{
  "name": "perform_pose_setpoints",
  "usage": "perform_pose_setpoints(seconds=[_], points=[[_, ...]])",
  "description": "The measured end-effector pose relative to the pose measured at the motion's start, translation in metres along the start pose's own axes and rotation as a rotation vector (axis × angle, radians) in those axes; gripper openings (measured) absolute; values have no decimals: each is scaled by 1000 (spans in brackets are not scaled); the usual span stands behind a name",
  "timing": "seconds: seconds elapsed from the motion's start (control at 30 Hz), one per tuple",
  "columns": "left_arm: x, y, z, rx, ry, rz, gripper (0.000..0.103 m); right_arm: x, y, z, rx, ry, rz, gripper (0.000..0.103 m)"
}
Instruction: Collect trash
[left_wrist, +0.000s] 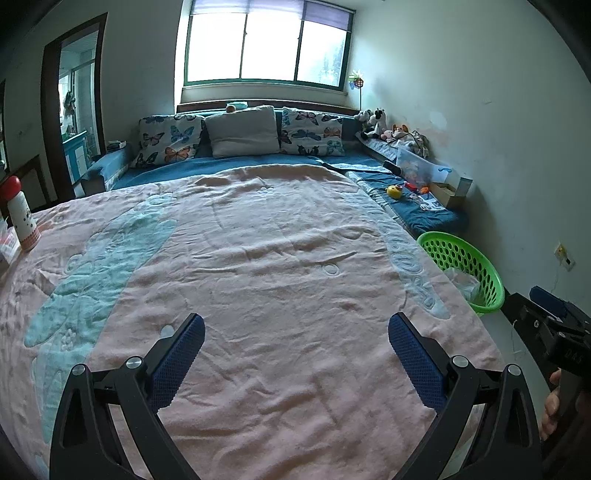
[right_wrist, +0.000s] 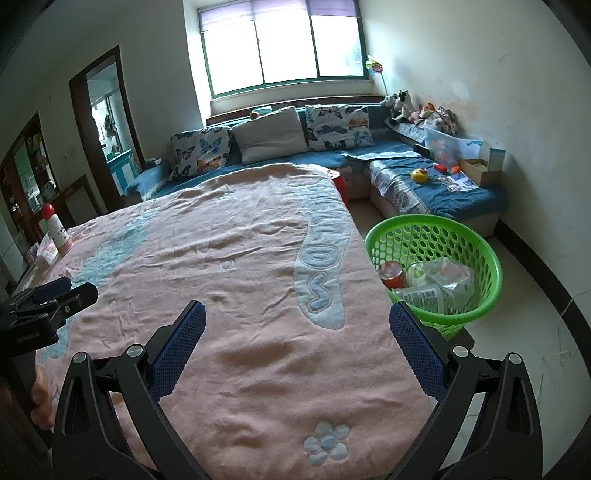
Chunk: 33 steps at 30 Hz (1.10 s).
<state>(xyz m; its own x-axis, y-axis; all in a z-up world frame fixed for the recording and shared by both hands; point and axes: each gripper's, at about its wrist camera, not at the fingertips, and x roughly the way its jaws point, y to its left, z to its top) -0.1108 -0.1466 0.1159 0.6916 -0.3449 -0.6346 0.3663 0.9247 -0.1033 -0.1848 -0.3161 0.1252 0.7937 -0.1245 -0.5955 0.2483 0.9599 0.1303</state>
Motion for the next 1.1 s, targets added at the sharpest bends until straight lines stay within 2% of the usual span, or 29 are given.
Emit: perform_pose_setpoints(seconds=[0.5,1.1], points=[[-12,-3,3,-2,-80,33,96,-4,-4,0,-11,-27,2,99],[-13,-4,2,1,-85,25,96,-1,-3,-2,-16,-17,17,99]])
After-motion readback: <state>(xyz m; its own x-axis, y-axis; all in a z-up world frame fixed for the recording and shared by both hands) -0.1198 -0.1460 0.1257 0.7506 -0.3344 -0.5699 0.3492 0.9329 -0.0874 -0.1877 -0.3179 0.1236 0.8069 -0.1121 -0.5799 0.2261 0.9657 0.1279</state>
